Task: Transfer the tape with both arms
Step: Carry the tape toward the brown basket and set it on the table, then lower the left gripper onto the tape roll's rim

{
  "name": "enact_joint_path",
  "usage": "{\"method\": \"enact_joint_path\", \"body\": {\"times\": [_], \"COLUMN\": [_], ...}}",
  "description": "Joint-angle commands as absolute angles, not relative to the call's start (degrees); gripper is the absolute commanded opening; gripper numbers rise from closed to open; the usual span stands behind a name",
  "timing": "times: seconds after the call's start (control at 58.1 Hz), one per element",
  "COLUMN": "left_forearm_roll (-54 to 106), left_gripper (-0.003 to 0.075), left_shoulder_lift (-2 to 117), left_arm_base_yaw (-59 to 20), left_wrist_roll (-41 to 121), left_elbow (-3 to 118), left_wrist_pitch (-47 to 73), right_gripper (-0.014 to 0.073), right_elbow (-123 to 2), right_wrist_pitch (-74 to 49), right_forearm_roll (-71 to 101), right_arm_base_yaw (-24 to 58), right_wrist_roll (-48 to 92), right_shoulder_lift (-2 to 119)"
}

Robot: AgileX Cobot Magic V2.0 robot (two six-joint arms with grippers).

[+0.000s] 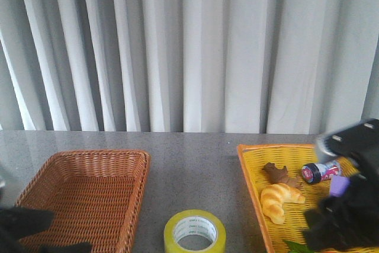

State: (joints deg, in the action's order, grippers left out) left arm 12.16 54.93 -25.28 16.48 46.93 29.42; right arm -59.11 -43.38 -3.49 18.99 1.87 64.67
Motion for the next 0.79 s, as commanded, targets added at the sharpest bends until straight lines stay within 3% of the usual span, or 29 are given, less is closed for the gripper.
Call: {"method": "enact_joint_path", "body": {"times": [0.0, 0.258, 0.775], "left_forearm_roll": [13.3, 12.8, 4.4], "left_gripper": [0.0514, 0.0514, 0.0514], "left_shoulder_lift": [59.5, 78.2, 108.8], "left_arm_base_yaw": [-27.8, -31.6, -31.5], "left_wrist_roll": [16.3, 17.1, 14.7], "left_elbow": [52.0, 67.1, 98.9], "left_wrist_pitch": [25.8, 29.9, 50.4], "right_gripper": [0.0361, 0.0361, 0.0361], "right_elbow": [-55.7, -50.3, -50.3], "right_wrist_pitch": [-39.5, -42.8, -45.3], "right_forearm_roll": [-3.5, -3.5, -3.5], "right_arm_base_yaw": [17.7, 17.6, 17.6], "right_wrist_roll": [1.1, 1.1, 1.1], "right_shoulder_lift": [57.5, 48.6, 46.5]}}
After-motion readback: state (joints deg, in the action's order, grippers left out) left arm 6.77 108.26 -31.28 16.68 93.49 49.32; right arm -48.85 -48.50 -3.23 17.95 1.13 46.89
